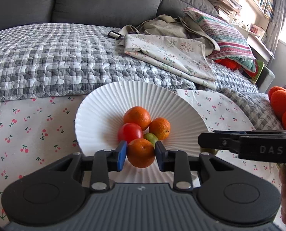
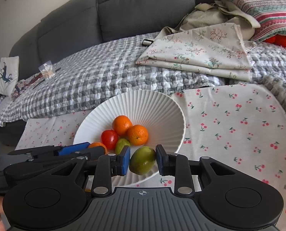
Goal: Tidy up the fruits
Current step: 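Carry both fruits over the white bowl and release them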
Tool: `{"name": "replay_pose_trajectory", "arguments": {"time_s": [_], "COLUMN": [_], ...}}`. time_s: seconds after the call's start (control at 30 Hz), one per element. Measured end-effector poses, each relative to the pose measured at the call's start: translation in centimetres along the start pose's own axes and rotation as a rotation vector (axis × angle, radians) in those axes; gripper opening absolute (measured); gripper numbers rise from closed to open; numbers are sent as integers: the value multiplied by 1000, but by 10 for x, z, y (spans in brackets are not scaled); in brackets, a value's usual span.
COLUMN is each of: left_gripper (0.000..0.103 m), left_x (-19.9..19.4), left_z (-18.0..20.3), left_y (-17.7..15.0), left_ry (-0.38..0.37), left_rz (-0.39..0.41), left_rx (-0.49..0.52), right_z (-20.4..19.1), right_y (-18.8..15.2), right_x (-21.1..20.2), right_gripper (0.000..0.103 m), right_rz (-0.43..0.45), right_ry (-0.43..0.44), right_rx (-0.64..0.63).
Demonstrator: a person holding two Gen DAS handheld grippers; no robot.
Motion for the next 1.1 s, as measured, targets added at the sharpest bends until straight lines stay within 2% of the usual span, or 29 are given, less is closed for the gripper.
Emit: {"name": "replay_pose_trajectory", "arguments": {"time_s": [0.2,0.27,0.33,0.67,0.97,1.07,1.1], "left_gripper": [32,41,47,55,63,64,64], "left_x": [2,0,-3,-32,-63,-70,-72], "left_z": [-2,-3,-4,-20,-33,-28,-26], "left_y": [-2,0,3,1,-15,-24,-28], "left_ry": [15,17,23,101,151,146,145], "left_rz": [-8,1,10,20,-1,-24,-33], "left_rx": [17,9,10,22,15,14,16], "right_z": [4,5,6,9,9,3,0], "right_y": [-2,-2,0,9,4,-2,-4], "right_x": [20,23,21,-4,-35,-48,-53], "right_gripper": [28,29,30,33,52,61,67], "right_rz": [-18,-18,-8,25,34,38,39], "right_ry": [-8,-12,-14,-8,16,30,32], "right_rx": [14,20,37,89,121,105,99]}}
Point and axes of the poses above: each gripper's, at about its wrist camera, not at the fingertips, and x roughly the way its jaws point, z to its right, y to its top, the point moved 10 cm from there along x, roughly the way its jaws point, and after that the axes turned 9 degrees about x, right-handed, at the moved point
